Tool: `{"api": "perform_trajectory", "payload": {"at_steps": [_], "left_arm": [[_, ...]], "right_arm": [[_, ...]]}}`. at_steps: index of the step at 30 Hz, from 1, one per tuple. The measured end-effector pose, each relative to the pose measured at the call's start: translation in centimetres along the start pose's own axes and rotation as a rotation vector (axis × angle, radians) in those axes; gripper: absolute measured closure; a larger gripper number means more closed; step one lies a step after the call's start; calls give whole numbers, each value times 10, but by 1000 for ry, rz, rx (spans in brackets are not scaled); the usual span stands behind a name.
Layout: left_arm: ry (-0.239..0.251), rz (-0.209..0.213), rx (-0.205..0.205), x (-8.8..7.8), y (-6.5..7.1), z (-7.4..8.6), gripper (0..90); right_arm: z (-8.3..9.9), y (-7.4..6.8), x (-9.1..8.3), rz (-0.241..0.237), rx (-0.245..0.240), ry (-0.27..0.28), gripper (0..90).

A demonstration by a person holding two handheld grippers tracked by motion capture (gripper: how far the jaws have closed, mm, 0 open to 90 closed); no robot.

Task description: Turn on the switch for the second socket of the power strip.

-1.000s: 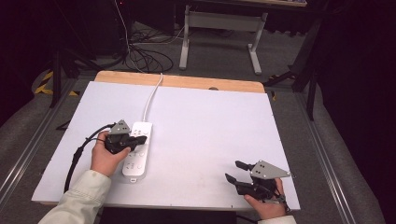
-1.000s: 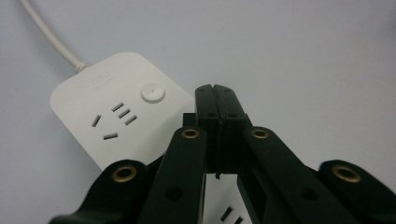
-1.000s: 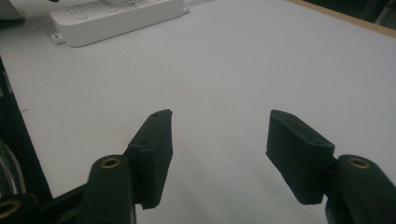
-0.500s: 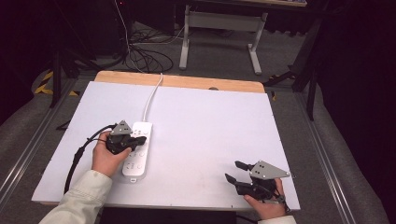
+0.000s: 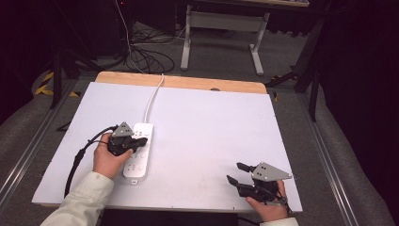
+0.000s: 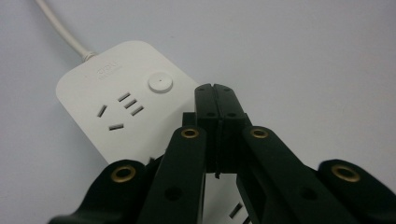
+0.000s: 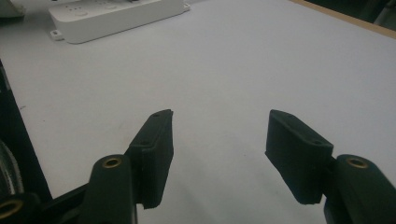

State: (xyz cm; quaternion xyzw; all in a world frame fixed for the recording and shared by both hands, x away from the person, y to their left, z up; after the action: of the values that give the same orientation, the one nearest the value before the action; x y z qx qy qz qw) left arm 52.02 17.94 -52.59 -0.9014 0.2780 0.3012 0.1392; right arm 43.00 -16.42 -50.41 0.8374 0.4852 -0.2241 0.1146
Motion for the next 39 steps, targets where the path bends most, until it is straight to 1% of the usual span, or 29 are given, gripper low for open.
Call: {"api": "perform_trajectory", "payload": {"at_steps": [4, 8, 15, 18, 21, 24, 26, 27, 28, 30, 31, 32, 36, 39], "left_arm": [[-5, -4, -9, 0, 1, 0, 900], [-12, -19, -15, 1, 1, 0, 900], [-19, -20, -29, 1, 1, 0, 900], [-24, -19, -42, 1, 2, 0, 900], [-28, -19, -45, 1, 2, 1, 900], [-29, -22, -38, 1, 2, 1, 900], [-32, -20, -46, 2, 2, 1, 900], [-34, -26, -50, 1, 1, 1, 900], [-34, -28, -44, 1, 0, 1, 900], [-36, -30, -44, 1, -1, 1, 900], [-37, -30, -46, 1, 0, 1, 900], [-39, -24, -58, 2, 2, 1, 900], [-40, -31, -52, 2, 2, 1, 900], [-40, -23, -47, 2, 2, 1, 900]], "right_arm": [[0, 0, 0, 3, -2, 0, 425], [0, 0, 0, 3, -3, 0, 425], [0, -1, 0, 0, -2, -1, 425], [0, -1, 0, 0, -2, -1, 425], [0, -1, 0, 0, -2, -1, 425], [0, -1, 0, 0, -2, -1, 425], [0, -1, 0, 0, -2, -1, 425], [0, -1, 0, 0, -2, -2, 425], [0, -1, 0, 0, -2, -2, 426], [0, -1, 0, -1, -2, -2, 426], [0, -1, 0, 0, -3, -4, 427], [0, -1, 0, 0, -3, -4, 427], [0, -1, 1, -3, -3, -4, 427], [1, -2, 1, -3, 0, -5, 427]]}}
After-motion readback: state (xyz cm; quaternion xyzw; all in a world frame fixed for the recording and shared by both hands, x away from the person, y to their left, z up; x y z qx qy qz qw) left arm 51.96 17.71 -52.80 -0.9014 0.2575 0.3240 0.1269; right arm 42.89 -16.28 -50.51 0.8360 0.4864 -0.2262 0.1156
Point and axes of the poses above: each handheld gripper's, and its own axes: x roughly forward along the jaws, z roughly out of its underside, y roughly to its right, the point moved 9 cm from there along x, roughly forward along the jaws, and after that the axes turned 11 degrees about -z, right-handed, at the moved point
